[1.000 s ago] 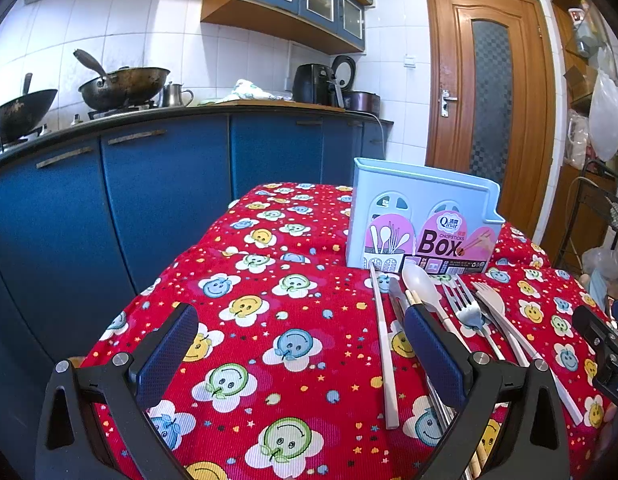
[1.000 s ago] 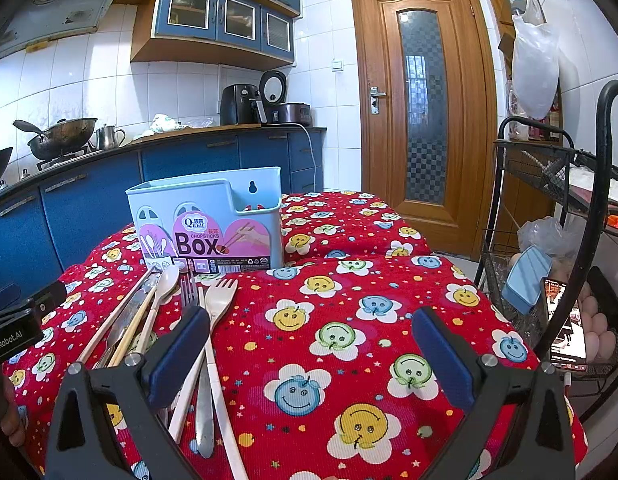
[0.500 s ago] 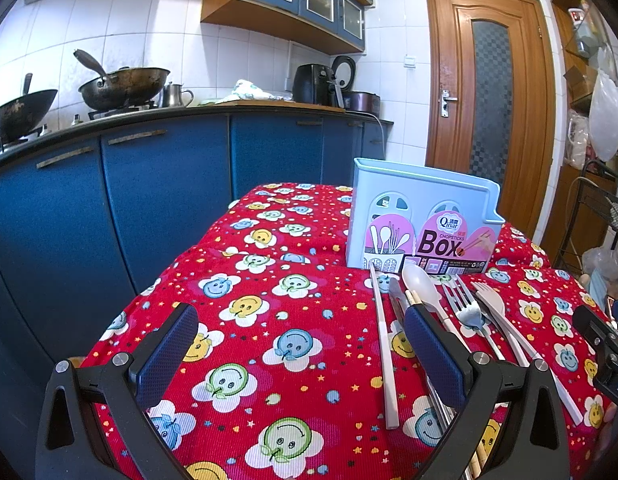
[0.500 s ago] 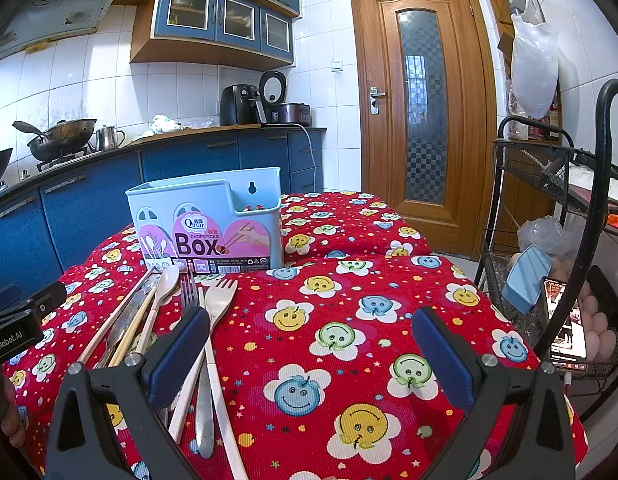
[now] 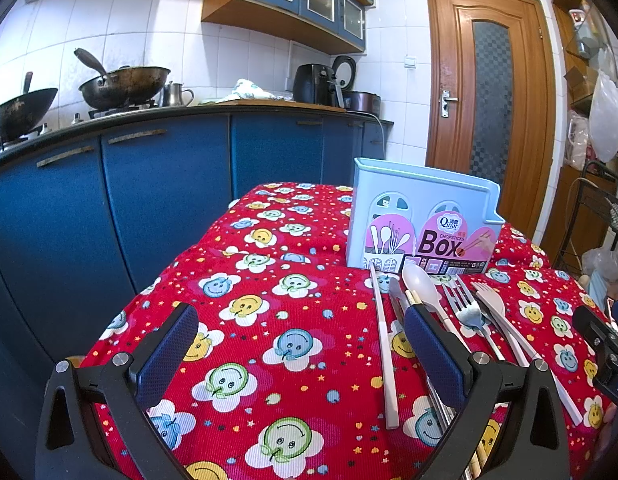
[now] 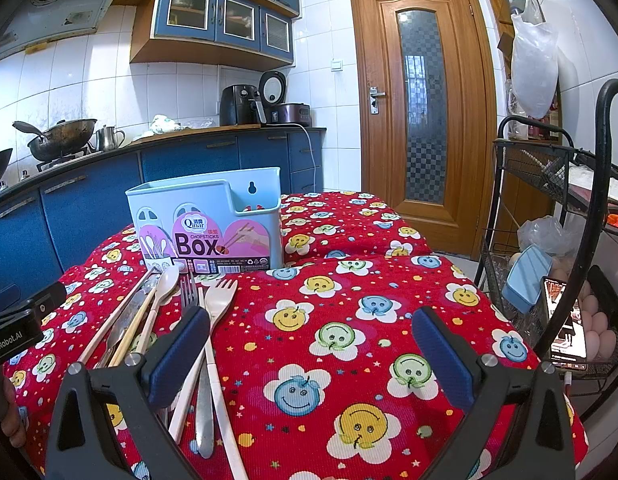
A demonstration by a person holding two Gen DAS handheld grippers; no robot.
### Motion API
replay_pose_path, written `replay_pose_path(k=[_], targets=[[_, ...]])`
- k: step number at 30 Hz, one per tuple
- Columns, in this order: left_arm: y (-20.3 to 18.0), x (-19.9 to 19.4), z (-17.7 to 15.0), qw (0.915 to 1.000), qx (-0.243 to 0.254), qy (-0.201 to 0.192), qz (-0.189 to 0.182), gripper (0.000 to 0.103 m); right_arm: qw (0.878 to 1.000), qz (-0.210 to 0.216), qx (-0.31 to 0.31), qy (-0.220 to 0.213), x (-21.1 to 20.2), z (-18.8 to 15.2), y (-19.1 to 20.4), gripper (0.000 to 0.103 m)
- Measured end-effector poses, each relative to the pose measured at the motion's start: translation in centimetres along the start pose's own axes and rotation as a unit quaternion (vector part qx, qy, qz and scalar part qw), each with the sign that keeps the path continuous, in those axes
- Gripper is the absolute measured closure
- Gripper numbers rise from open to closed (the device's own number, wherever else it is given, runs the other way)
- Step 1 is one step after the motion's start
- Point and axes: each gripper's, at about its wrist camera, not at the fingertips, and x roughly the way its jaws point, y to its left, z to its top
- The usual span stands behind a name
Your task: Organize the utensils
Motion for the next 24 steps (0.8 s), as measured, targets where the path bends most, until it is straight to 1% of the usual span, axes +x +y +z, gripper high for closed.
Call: replay_pose_path(k=[24], targets=[[-0.07, -0.18, 0.18, 1.0000, -0.002, 0.000, 0.000, 0.001, 1.000, 0.000, 0.000, 0.000, -0.04, 0.03, -0.03, 0.000]])
